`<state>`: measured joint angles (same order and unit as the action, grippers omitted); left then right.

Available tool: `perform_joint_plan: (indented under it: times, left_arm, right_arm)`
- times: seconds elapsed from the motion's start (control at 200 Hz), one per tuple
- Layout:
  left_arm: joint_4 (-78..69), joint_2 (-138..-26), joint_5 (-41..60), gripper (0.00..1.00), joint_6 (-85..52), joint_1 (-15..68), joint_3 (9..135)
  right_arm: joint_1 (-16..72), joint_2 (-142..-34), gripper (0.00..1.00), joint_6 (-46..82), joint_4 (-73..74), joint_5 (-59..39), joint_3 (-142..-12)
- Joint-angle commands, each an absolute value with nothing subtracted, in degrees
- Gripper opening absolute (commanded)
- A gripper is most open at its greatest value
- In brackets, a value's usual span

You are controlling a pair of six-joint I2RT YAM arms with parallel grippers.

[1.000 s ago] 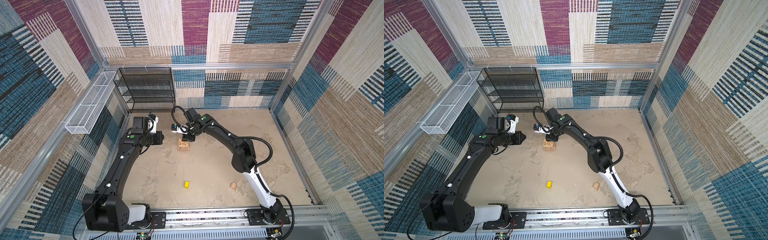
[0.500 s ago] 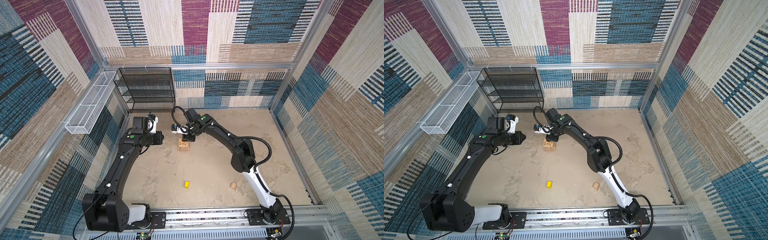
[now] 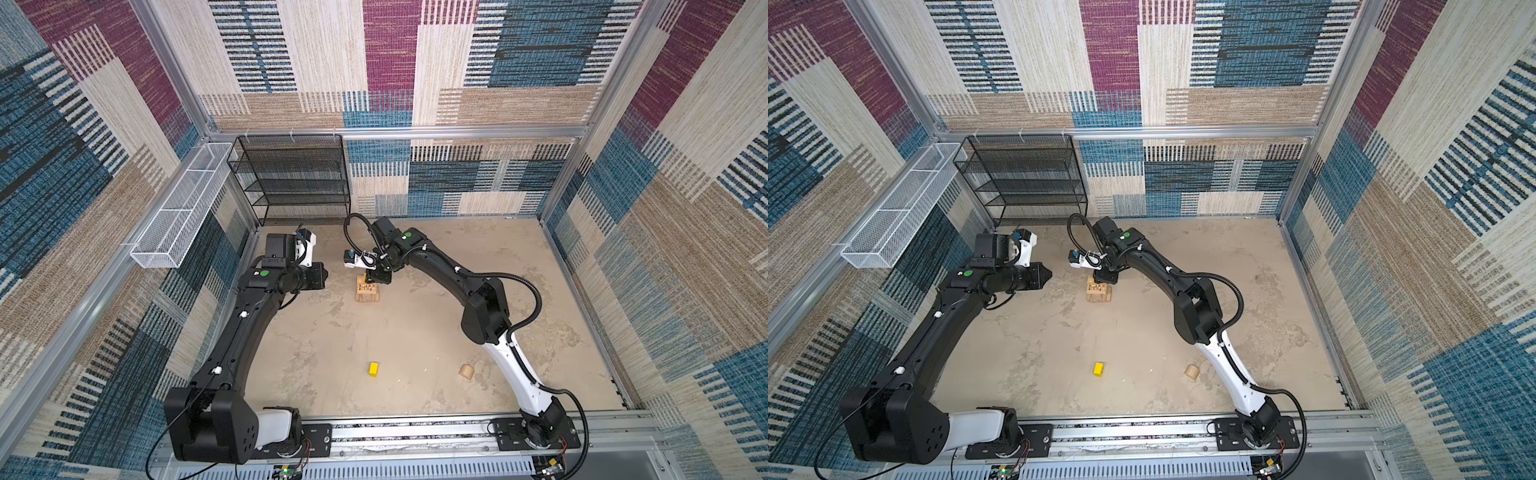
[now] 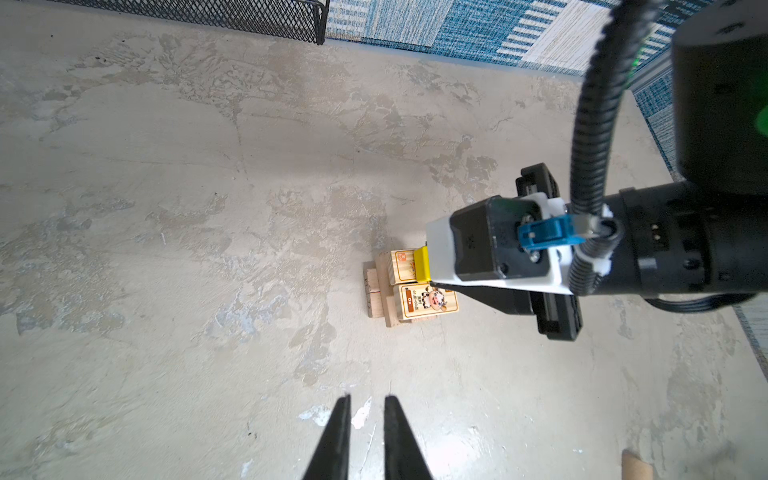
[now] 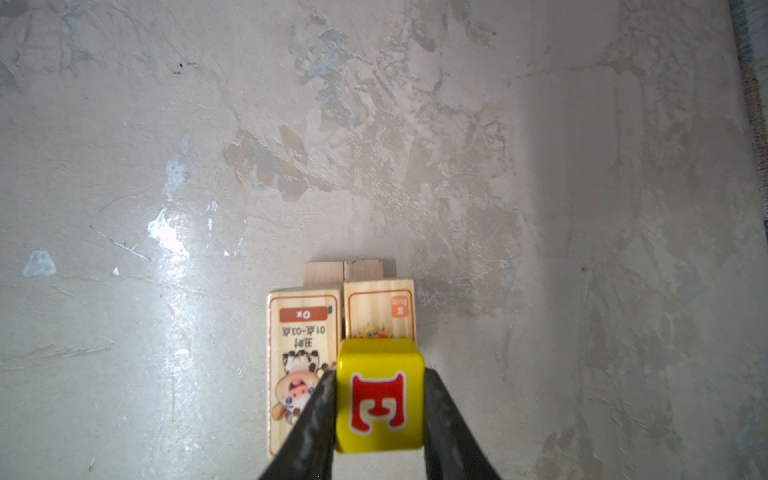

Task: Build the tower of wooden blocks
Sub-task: 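Set the yellow E cube on the dragon block and open the right gripper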

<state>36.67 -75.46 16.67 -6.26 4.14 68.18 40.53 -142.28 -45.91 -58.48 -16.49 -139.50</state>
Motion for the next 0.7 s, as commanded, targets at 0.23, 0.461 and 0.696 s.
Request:
perform_joint_plan:
  times: [0.23,0.461,0.696]
  left_arm:
    - [35.85,-75.33,16.61,0.19,-6.86,4.07,68.04]
    - [35.85,-75.28,16.7,0.19,-6.89,3.97,68.19]
    - [35.85,-75.23,16.61,0.2,-6.86,3.96,68.16]
  right_arm:
    - [40.61,-143.0,0.31,-47.21,-58.75,-17.63,-140.62]
    - [40.61,-143.31,0.31,-47.29,-58.89,-17.46,-140.93]
    - [40.6,-143.09,0.44,-47.29,-58.96,-17.11,-141.1]
